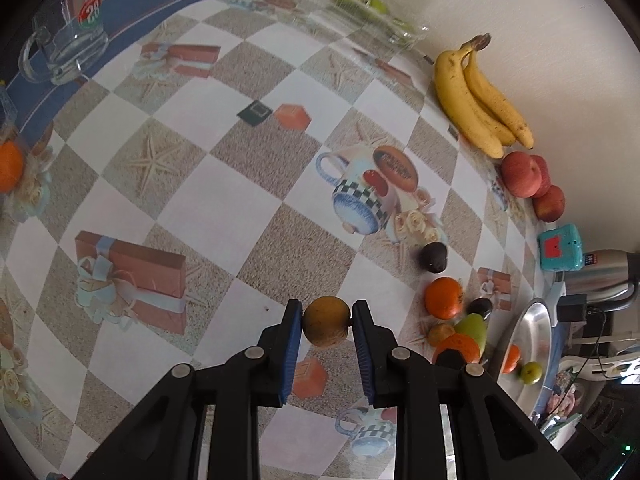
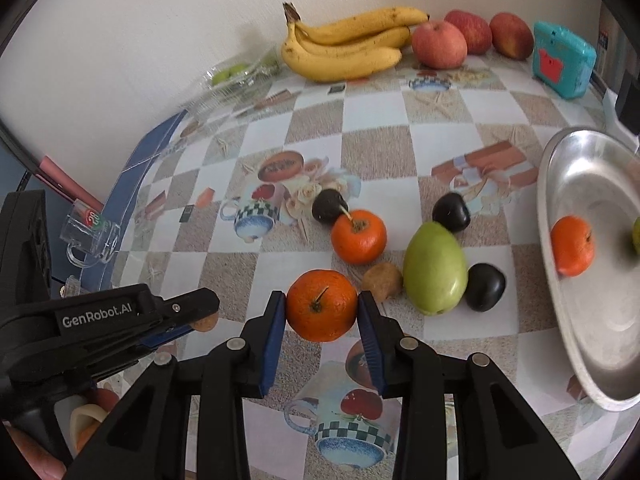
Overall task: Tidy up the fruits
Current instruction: 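Carry the kiwi and orange over the steel bowl with both grippers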
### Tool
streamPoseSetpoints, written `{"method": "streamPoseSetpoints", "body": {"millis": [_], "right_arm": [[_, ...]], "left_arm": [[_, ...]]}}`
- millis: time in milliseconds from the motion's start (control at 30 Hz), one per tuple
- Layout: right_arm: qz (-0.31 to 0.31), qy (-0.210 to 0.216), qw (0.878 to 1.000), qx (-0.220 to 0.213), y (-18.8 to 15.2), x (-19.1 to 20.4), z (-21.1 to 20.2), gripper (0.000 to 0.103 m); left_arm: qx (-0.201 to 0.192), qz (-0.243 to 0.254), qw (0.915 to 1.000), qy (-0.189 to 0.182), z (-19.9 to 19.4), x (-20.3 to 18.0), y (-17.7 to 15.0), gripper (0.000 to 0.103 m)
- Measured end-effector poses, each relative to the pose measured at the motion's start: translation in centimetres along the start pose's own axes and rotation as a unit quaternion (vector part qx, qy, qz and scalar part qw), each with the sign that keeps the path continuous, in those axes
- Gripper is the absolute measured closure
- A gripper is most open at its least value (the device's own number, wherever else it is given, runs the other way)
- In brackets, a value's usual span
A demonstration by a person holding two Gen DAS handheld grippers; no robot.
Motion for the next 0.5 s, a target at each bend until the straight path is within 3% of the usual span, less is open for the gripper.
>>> {"method": "streamPoseSetpoints", "body": {"millis": [500], "right_arm": [[0.011,-0.026,0.999,-0.032,1.3,-2.4,-2.8,0.065]], "left_arm": [[-0.018,0.018,0.9997,-0.005,-1.3,-2.0,-0.2,0.076]]}}
Point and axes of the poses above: each gripper's, at about its wrist camera, not at the fingertips, and z roughly the way its jaws point, x to its left, y to its top, the point moved 8 cm from there along z, roughly the way its jaws point, and after that the axes turned 2 degrees about x, right-handed, at the moved point
